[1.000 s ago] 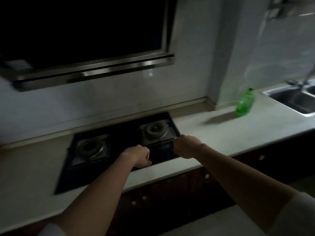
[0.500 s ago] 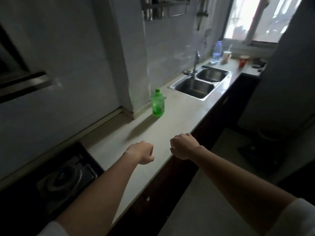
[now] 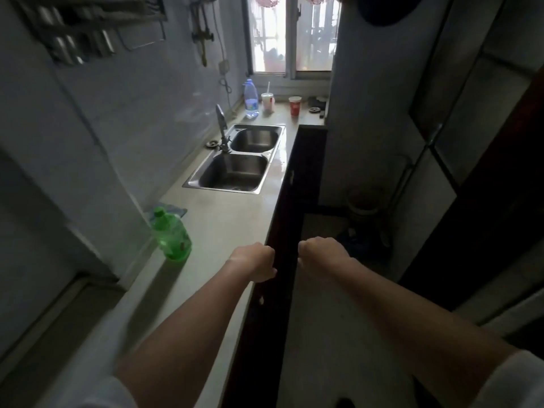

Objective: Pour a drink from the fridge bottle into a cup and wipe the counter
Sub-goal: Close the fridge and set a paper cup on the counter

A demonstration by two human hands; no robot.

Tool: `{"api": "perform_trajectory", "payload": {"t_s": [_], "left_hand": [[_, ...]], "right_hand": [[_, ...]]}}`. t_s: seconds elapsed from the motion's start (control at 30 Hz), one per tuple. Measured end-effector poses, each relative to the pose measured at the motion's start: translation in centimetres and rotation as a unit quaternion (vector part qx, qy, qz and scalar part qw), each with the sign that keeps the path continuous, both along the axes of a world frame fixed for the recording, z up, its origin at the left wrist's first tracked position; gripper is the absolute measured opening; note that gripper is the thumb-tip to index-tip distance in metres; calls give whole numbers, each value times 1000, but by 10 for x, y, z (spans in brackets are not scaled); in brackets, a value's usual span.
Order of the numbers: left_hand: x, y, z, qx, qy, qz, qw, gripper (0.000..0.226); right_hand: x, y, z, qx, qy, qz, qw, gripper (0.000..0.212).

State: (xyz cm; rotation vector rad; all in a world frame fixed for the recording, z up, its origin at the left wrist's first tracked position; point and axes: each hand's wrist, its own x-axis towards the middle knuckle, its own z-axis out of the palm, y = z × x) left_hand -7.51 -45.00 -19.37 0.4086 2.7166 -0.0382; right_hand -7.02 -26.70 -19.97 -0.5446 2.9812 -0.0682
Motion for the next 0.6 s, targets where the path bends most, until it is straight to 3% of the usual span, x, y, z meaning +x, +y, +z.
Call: {"api": "perform_trajectory", "payload": {"t_s": [0.3,0.6], "left_hand": [[-140,87,-5,-82,0,-27,996,33],[-255,131,17,-59,9,5,998,32]], "right_hand": [[-141,94,-6,-17,-27,-36,999,22],[-274,136,1,-74,-88,-38,993,22]]}}
